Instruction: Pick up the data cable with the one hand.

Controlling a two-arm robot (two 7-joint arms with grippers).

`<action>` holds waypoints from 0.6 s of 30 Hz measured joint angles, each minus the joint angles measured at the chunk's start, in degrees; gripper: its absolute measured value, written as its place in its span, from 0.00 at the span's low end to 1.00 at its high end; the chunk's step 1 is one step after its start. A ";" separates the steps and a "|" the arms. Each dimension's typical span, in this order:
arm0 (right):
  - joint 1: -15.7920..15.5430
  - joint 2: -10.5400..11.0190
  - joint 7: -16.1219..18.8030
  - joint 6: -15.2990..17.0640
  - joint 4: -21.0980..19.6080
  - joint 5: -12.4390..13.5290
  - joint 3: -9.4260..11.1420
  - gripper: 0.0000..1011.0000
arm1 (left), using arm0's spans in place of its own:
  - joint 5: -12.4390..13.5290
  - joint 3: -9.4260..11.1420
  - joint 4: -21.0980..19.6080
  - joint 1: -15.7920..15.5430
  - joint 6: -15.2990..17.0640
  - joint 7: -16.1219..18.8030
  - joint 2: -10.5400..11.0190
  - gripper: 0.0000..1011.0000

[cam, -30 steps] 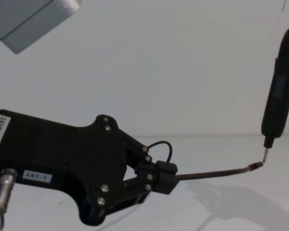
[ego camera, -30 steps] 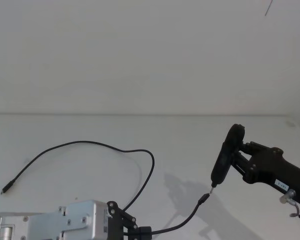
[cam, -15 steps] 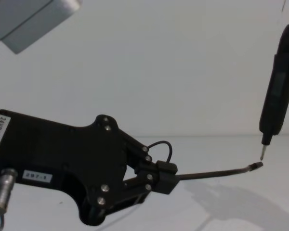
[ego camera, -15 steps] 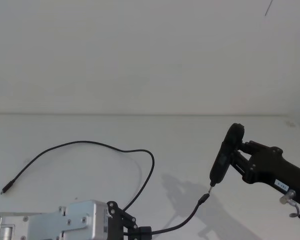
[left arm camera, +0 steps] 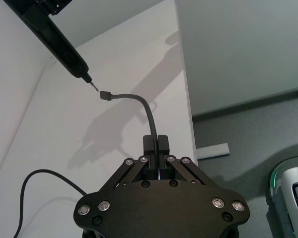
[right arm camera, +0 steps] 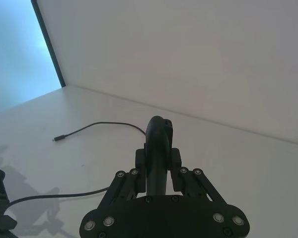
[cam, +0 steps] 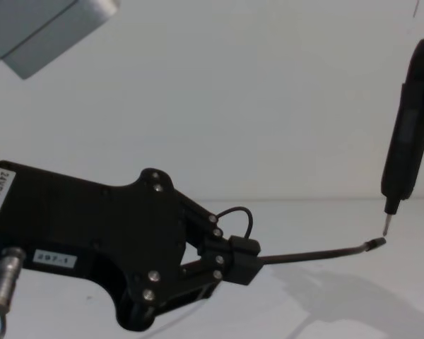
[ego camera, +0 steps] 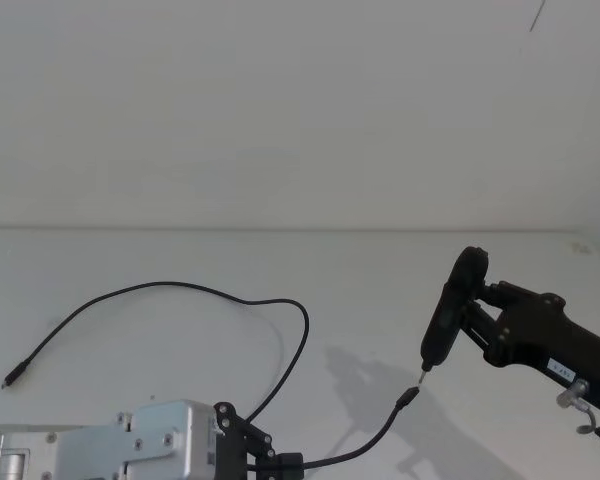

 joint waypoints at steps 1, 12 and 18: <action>0.01 0.01 -0.03 -0.06 0.03 -0.03 -0.04 0.28 | 0.00 0.00 0.00 0.00 0.00 0.00 0.00 0.04; 0.23 0.48 -0.94 -0.46 0.40 -0.38 -0.69 0.28 | 0.00 0.00 0.00 0.00 0.00 0.00 0.00 0.04; 0.41 0.83 -1.30 0.09 0.55 -0.27 -1.05 0.28 | 0.00 0.00 0.00 0.00 0.00 0.00 0.00 0.04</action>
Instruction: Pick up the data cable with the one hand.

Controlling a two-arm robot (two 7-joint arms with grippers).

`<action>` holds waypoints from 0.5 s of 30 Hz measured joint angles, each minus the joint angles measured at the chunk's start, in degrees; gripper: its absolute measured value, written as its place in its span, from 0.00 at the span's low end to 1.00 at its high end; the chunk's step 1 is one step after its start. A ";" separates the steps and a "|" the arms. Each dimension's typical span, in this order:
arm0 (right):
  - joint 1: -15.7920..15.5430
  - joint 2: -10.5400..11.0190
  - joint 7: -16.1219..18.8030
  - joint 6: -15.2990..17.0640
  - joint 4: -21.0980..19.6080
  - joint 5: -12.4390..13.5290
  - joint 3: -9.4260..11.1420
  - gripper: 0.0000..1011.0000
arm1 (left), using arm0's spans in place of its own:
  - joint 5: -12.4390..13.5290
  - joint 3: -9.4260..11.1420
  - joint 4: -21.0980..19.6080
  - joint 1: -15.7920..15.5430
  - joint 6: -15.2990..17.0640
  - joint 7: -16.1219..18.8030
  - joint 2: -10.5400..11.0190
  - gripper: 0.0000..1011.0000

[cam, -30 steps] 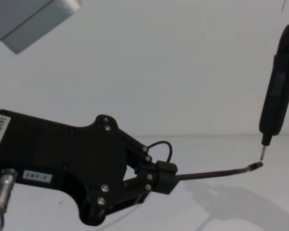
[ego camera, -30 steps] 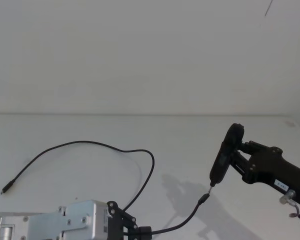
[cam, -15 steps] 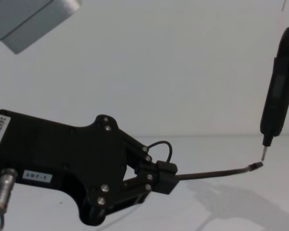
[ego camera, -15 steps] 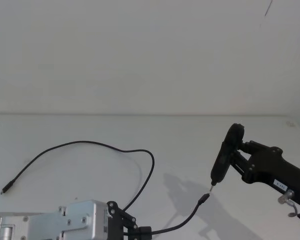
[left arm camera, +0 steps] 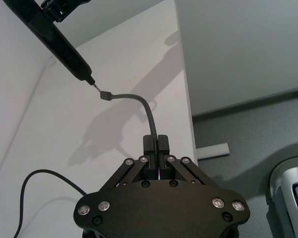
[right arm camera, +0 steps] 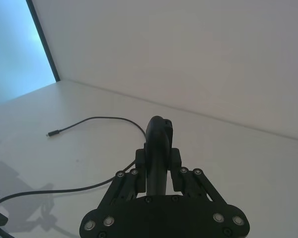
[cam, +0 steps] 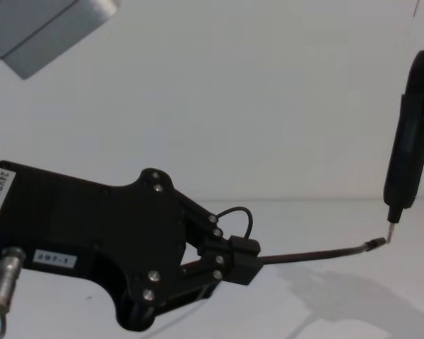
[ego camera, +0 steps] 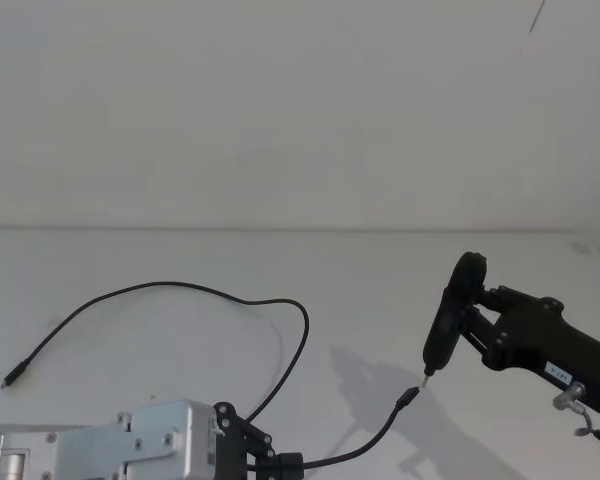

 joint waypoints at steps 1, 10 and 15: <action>0.02 0.05 -0.02 0.04 0.02 0.01 -0.05 0.28 | 0.00 0.00 0.00 0.00 0.00 0.00 0.00 0.04; 0.26 0.58 -0.18 0.43 0.19 0.48 -0.53 0.28 | -0.01 0.00 0.00 0.00 0.00 0.00 0.00 0.04; 0.33 0.80 -0.24 0.36 0.28 0.68 -0.75 0.28 | 0.00 0.00 0.00 0.00 0.00 0.00 0.00 0.04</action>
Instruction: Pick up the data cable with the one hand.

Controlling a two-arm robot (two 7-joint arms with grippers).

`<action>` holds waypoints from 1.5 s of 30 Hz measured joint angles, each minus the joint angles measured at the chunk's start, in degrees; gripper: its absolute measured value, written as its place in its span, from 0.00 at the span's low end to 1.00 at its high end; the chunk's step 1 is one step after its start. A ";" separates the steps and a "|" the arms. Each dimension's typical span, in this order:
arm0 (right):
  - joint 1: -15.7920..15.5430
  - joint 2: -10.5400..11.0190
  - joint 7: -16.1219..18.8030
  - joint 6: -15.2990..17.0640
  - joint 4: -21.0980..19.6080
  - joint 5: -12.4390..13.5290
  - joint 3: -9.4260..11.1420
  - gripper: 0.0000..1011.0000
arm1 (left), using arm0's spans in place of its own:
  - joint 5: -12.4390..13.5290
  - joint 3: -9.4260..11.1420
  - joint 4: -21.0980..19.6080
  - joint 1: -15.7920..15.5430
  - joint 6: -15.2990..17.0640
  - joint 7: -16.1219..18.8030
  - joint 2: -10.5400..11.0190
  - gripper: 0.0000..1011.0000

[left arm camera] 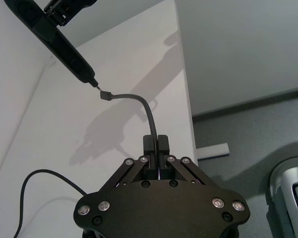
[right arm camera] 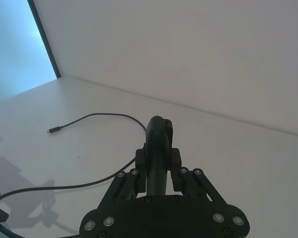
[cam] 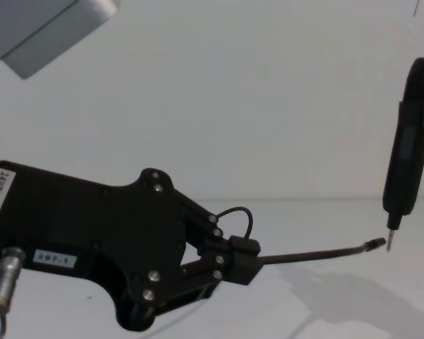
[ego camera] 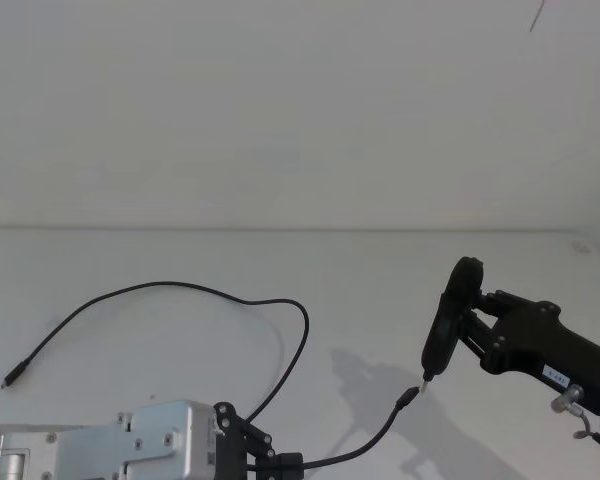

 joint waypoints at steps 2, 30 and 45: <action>0.01 0.05 -0.01 -0.09 0.02 0.03 -0.04 0.28 | 0.00 0.00 0.00 0.00 0.00 0.00 0.00 0.04; -0.20 1.05 -0.13 -2.47 0.19 0.91 -0.94 0.28 | 0.00 0.00 0.00 0.00 0.00 0.00 0.00 0.04; -0.24 1.43 -0.11 -2.72 0.07 1.68 -1.15 0.28 | 0.00 0.00 0.00 0.00 0.00 0.00 0.00 0.04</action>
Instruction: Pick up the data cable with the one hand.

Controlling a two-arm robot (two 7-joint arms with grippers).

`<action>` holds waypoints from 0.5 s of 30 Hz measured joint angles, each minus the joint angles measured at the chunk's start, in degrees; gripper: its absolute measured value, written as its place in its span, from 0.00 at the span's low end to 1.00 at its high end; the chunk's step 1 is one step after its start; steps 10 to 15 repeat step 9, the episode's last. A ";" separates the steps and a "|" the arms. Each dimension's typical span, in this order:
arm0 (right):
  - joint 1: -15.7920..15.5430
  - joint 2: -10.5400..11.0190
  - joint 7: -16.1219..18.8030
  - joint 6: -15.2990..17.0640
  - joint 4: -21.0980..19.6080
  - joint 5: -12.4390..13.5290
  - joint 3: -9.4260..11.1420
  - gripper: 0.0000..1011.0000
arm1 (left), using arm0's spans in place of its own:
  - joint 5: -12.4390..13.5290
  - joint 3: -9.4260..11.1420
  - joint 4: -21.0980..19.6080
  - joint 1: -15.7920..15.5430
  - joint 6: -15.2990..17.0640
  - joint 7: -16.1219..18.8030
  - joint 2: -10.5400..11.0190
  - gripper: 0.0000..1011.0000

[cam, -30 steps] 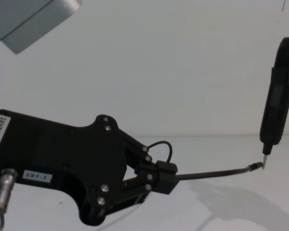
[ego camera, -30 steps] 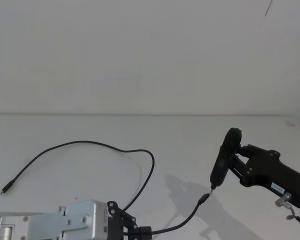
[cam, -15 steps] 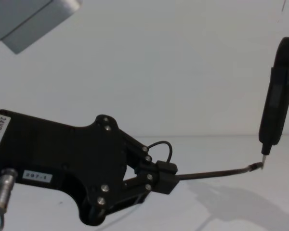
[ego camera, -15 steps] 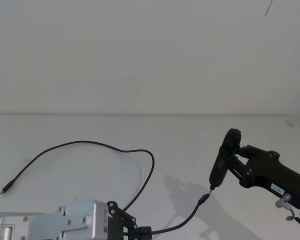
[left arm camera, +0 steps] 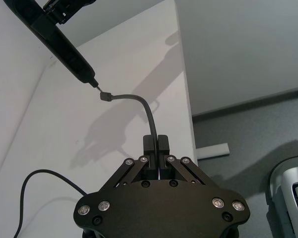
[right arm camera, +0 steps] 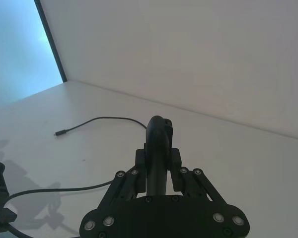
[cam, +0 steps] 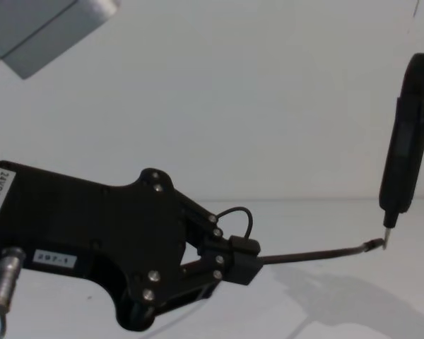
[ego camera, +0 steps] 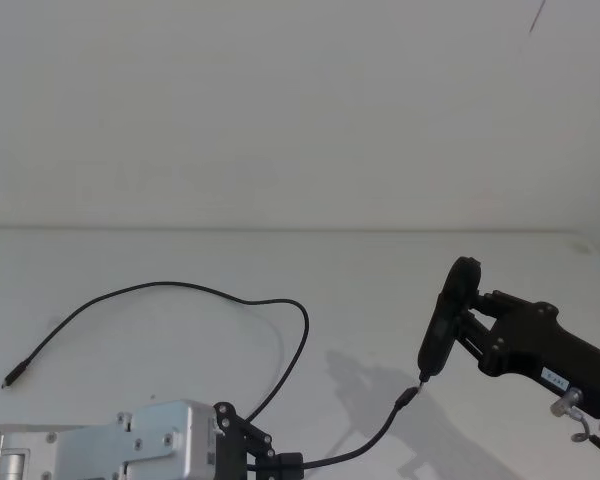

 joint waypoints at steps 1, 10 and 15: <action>0.00 0.03 0.01 -0.01 -0.01 0.04 -0.01 0.28 | 0.00 0.00 0.00 0.00 0.00 0.00 0.00 0.04; 0.00 0.09 0.03 -0.06 -0.04 0.18 -0.05 0.28 | 0.00 0.00 0.00 0.00 0.00 0.00 0.00 0.04; 0.00 0.09 0.03 -0.06 -0.04 0.18 -0.05 0.28 | 0.00 0.00 0.00 0.00 0.00 0.00 0.00 0.04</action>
